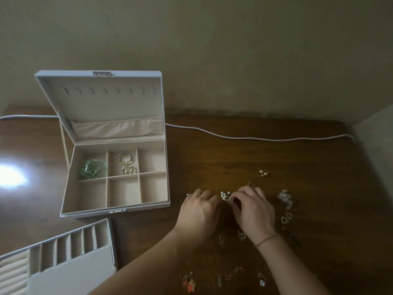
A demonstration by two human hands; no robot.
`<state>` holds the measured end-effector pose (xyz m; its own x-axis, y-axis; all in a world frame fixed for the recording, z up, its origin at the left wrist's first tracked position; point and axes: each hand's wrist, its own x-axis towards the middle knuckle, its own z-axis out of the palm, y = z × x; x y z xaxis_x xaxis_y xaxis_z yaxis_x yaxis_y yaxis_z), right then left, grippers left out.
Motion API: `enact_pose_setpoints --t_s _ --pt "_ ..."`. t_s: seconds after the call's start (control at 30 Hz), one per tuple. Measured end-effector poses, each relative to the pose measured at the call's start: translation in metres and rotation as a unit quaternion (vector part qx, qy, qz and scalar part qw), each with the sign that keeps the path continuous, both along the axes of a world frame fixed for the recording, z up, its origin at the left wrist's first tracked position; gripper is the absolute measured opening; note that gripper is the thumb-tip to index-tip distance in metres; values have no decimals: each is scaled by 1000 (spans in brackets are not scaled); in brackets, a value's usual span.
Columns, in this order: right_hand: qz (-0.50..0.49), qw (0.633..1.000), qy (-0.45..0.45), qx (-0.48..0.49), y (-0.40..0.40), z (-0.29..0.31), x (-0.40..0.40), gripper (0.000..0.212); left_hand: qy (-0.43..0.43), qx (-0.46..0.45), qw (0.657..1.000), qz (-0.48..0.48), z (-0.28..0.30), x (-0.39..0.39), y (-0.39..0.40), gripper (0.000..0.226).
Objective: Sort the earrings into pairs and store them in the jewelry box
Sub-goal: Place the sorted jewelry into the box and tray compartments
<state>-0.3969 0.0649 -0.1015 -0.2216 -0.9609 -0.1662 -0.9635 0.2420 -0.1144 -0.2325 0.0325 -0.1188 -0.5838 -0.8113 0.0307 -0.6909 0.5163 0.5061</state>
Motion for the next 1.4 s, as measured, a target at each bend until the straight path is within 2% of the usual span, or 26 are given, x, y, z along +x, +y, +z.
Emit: enact_pose_setpoints --t_s 0.27,0.47,0.57,0.67,0.8,0.93,1.03,1.13,1.2,1.27,1.33,1.4 --pt "-8 1000 0 22 -5 2 6 29 -82 33 996 -13 3 -31 -30 33" --pt "-6 999 -24 21 -5 7 8 25 -60 55 996 -20 0 -30 -31 29" --pt "-48 996 -74 -4 -2 11 9 20 -12 104 994 -11 0 -28 -26 24" --pt "-81 986 -145 -33 0 10 10 17 91 173 980 31 1 -22 -21 21" --pt "-92 967 -218 -90 -4 10 18 19 182 197 961 73 15 -3 -20 22" --pt "-87 952 -251 -150 -16 23 42 17 257 267 916 153 29 17 -24 22" --pt "-60 946 -269 -173 -30 36 63 20 288 275 900 175 42 37 -31 19" --pt "-15 940 -290 -178 -44 46 82 18 290 250 906 180 56 62 -44 12" --pt "27 930 -326 -169 -54 52 94 17 286 237 911 182 64 82 -56 7" --pt "41 905 -394 -155 -66 55 109 18 285 256 907 171 71 101 -70 13" --pt "10 869 -471 -149 -80 54 125 21 318 311 877 179 73 119 -87 21" --pt "-36 854 -491 -171 -90 51 133 23 326 339 858 206 67 134 -109 22"
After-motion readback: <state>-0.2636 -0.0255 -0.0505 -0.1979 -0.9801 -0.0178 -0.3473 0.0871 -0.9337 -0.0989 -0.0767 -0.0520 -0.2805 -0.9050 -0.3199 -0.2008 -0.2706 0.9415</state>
